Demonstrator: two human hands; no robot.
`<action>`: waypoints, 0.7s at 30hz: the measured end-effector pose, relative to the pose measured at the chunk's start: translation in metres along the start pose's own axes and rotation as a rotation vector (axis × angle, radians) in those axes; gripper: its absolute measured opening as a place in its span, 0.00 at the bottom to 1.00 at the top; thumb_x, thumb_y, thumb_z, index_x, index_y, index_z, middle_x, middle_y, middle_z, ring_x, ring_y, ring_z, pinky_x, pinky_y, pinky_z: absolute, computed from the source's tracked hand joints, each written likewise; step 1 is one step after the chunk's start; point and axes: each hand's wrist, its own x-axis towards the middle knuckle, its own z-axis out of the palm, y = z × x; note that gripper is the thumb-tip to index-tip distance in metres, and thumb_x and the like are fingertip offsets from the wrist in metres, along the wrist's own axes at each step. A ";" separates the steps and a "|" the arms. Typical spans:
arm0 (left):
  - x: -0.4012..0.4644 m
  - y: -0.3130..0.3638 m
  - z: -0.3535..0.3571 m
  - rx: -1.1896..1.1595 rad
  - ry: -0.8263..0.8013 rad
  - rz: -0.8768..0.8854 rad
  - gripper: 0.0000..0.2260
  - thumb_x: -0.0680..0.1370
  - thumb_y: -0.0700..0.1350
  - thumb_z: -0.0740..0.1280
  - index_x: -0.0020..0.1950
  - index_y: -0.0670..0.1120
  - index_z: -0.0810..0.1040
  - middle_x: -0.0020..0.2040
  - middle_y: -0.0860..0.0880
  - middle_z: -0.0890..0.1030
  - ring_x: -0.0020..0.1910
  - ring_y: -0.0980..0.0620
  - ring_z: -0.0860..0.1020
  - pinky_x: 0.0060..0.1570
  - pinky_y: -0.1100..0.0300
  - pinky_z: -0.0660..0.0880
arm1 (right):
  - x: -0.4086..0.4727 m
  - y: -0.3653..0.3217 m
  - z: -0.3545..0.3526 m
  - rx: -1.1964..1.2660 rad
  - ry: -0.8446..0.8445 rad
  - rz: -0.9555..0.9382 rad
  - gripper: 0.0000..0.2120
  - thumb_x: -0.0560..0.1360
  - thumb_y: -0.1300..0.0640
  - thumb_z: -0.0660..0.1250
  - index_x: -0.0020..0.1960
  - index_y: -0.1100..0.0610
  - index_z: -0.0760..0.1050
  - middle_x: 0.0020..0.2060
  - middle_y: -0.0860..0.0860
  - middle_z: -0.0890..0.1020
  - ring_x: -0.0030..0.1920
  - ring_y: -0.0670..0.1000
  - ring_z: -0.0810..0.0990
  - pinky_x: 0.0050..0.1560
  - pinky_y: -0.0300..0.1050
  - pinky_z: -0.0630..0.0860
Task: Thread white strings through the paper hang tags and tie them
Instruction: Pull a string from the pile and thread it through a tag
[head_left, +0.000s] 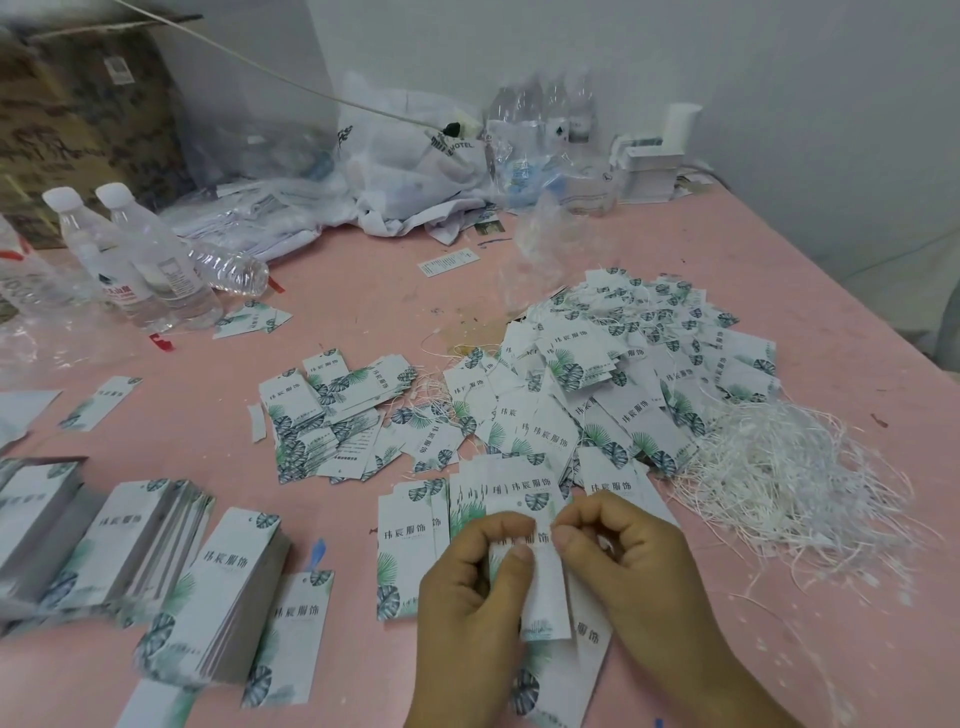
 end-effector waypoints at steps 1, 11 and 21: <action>0.001 -0.002 0.000 0.000 0.004 0.009 0.12 0.68 0.49 0.71 0.51 0.55 0.81 0.43 0.47 0.85 0.37 0.47 0.81 0.35 0.53 0.78 | 0.001 0.001 -0.002 0.016 0.022 0.025 0.03 0.70 0.52 0.70 0.43 0.47 0.81 0.34 0.49 0.81 0.35 0.43 0.76 0.37 0.32 0.74; -0.006 -0.006 0.004 0.404 -0.004 0.271 0.18 0.73 0.45 0.67 0.57 0.65 0.76 0.48 0.62 0.84 0.41 0.59 0.83 0.36 0.69 0.77 | 0.002 -0.001 0.004 -0.083 0.028 0.004 0.02 0.70 0.53 0.67 0.38 0.49 0.77 0.31 0.51 0.78 0.30 0.43 0.71 0.30 0.34 0.68; -0.008 -0.004 0.004 0.470 -0.026 0.310 0.18 0.73 0.43 0.67 0.55 0.65 0.79 0.46 0.59 0.81 0.42 0.57 0.79 0.34 0.68 0.75 | 0.002 0.002 0.002 -0.159 0.052 0.001 0.07 0.72 0.59 0.68 0.36 0.51 0.75 0.30 0.52 0.76 0.30 0.45 0.70 0.30 0.35 0.67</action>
